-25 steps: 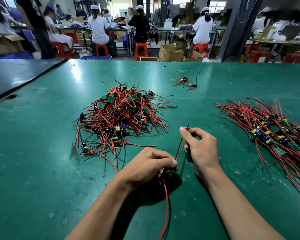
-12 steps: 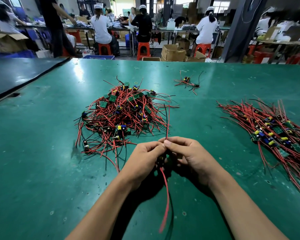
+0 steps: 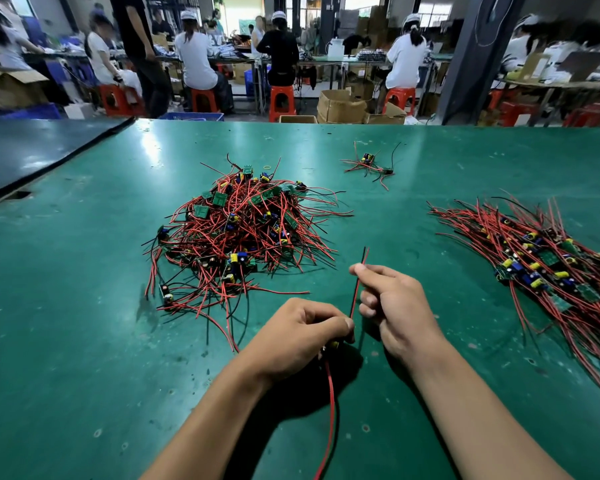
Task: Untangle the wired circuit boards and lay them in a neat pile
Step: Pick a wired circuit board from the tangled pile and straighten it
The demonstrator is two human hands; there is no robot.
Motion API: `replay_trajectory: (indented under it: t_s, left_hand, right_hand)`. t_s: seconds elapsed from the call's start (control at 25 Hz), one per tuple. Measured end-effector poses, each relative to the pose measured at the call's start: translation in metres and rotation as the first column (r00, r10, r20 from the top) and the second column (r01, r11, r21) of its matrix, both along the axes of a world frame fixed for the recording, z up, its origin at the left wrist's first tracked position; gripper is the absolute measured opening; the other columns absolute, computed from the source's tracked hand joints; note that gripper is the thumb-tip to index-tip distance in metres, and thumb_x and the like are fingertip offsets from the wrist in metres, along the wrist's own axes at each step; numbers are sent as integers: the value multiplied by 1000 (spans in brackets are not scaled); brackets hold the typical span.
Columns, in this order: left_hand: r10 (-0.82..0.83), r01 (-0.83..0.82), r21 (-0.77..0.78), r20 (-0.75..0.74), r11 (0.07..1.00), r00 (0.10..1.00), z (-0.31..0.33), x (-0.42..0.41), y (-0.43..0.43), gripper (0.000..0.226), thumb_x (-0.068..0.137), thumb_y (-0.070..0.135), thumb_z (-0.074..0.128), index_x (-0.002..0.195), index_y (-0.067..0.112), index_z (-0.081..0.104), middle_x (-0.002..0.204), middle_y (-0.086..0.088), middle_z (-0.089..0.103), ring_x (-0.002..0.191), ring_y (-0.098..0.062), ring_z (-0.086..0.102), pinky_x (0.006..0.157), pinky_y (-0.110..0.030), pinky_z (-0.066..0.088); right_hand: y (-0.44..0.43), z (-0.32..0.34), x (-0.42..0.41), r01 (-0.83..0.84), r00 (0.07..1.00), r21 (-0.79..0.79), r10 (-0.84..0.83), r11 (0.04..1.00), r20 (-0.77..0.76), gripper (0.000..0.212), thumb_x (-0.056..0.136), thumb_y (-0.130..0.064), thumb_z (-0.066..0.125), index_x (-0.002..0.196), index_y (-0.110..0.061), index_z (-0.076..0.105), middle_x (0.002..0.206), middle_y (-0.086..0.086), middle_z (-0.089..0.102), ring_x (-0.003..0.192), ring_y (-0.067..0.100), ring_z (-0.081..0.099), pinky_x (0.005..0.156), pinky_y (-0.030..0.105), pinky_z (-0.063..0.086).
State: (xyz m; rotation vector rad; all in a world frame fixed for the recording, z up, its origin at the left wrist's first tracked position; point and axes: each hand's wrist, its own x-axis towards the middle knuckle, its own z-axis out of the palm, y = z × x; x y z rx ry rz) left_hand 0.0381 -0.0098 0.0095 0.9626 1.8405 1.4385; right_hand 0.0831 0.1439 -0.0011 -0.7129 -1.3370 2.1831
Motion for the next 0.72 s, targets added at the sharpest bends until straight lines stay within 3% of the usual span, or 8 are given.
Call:
replay_trajectory:
  t_s: [0.12, 0.28, 0.4, 0.48, 0.56, 0.64, 0.68, 0.72]
  left_hand:
    - [-62, 62, -7, -10, 998, 998, -1, 1, -2, 18, 85, 27, 63, 72, 19, 71, 66, 4, 60, 63, -8, 49, 63, -24, 39]
    - [-35, 33, -34, -65, 999, 997, -5, -1, 2, 22, 79, 34, 64, 73, 15, 72, 68, -1, 62, 66, -10, 52, 67, -28, 40]
    - [24, -25, -6, -52, 1000, 998, -7, -1, 4, 22, 79, 34, 65, 73, 14, 73, 65, 0, 62, 62, -11, 51, 63, -27, 39]
    - [138, -139, 40, 17, 990, 990, -7, -2, 6, 22, 84, 30, 68, 74, 11, 73, 60, 3, 59, 56, -11, 49, 56, -24, 38]
    - [296, -325, 117, 210, 938, 932, -6, -4, 9, 25, 91, 25, 66, 75, 6, 72, 57, 1, 58, 48, -10, 48, 48, -19, 40]
    - [394, -509, 176, 443, 842, 805, 2, -9, 8, 27, 94, 27, 61, 76, 9, 71, 63, -5, 63, 48, -11, 55, 46, -18, 45]
    - [396, -566, 193, 537, 801, 745, 5, -12, 7, 26, 93, 29, 61, 78, 10, 70, 67, -7, 67, 50, -12, 60, 47, -20, 49]
    - [380, -600, 210, 604, 772, 700, 9, -15, 5, 24, 93, 29, 61, 81, 10, 70, 72, -8, 70, 54, -14, 64, 49, -22, 52]
  right_hand:
    - [7, 8, 3, -6, 999, -182, -1, 983, -36, 18, 97, -11, 59, 82, 0, 61, 50, -4, 48, 34, 3, 29, 31, 15, 22]
    - [15, 16, 9, -83, 993, -500, 28, 862, -116, 29, 97, -17, 54, 70, -6, 56, 49, -2, 40, 30, 4, 25, 30, 15, 18]
    - [16, 15, 8, -130, 982, -530, 34, 838, -186, 27, 97, -20, 54, 74, -7, 58, 54, -1, 44, 33, 4, 27, 31, 14, 19]
    - [15, 12, 8, -78, 993, -346, 41, 935, -112, 26, 98, -28, 58, 85, -7, 65, 64, -1, 49, 38, 4, 30, 34, 15, 24]
    - [11, 5, 8, -42, 999, 25, 42, 999, 8, 21, 99, -27, 60, 95, -9, 70, 72, 2, 54, 43, 7, 36, 38, 18, 30]
    - [1, -1, 11, -158, 985, 475, 103, 866, 140, 9, 95, -22, 67, 96, -15, 73, 77, 8, 61, 51, 10, 47, 46, 22, 41]
    - [-6, -3, 11, -253, 966, 613, 164, 749, 198, 7, 90, -23, 72, 95, -18, 76, 79, 8, 67, 58, 11, 54, 54, 26, 48]
    - [-13, -4, 12, -345, 938, 639, 244, 687, 245, 11, 85, -26, 77, 95, -21, 77, 82, 6, 71, 66, 11, 58, 63, 33, 52]
